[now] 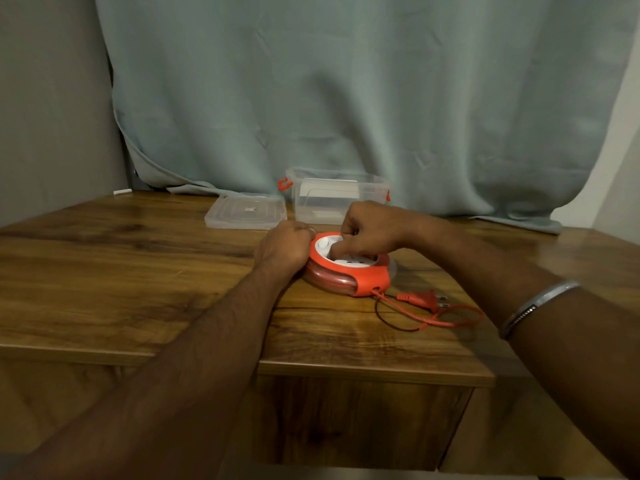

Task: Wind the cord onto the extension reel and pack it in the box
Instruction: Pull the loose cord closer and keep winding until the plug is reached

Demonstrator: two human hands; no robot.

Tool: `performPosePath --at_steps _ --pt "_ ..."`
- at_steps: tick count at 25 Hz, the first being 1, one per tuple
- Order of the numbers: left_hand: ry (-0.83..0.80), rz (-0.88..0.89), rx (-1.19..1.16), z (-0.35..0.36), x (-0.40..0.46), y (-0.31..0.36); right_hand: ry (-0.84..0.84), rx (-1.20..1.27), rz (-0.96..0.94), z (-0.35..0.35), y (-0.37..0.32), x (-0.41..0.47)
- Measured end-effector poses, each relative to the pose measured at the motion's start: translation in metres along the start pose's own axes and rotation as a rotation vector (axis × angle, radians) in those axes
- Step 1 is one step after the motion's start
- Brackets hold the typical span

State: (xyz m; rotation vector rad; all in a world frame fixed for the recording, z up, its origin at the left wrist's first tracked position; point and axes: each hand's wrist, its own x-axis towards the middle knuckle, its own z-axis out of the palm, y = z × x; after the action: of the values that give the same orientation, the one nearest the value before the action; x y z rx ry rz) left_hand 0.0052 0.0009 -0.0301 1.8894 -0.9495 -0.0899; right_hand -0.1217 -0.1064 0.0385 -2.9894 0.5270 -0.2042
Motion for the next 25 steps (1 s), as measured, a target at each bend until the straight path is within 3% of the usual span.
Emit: performPosePath --at_steps 8,10,14,19,25 --pt "-0.020 0.002 0.030 0.000 0.000 0.001 0.099 0.023 -0.116 -0.005 0.005 -0.011" --pt "-0.016 0.013 0.053 0.001 0.001 0.000 0.041 0.072 -0.152 -0.013 0.016 -0.018" --pt "-0.020 0.019 0.079 0.003 0.003 -0.003 -0.079 0.120 -0.121 -0.018 0.031 -0.022" --pt "0.000 -0.016 0.046 0.004 0.004 -0.003 -0.015 0.174 -0.112 -0.011 0.034 -0.022" --pt "0.015 -0.030 0.045 0.003 0.005 -0.002 0.007 0.060 -0.066 -0.008 0.022 -0.012"
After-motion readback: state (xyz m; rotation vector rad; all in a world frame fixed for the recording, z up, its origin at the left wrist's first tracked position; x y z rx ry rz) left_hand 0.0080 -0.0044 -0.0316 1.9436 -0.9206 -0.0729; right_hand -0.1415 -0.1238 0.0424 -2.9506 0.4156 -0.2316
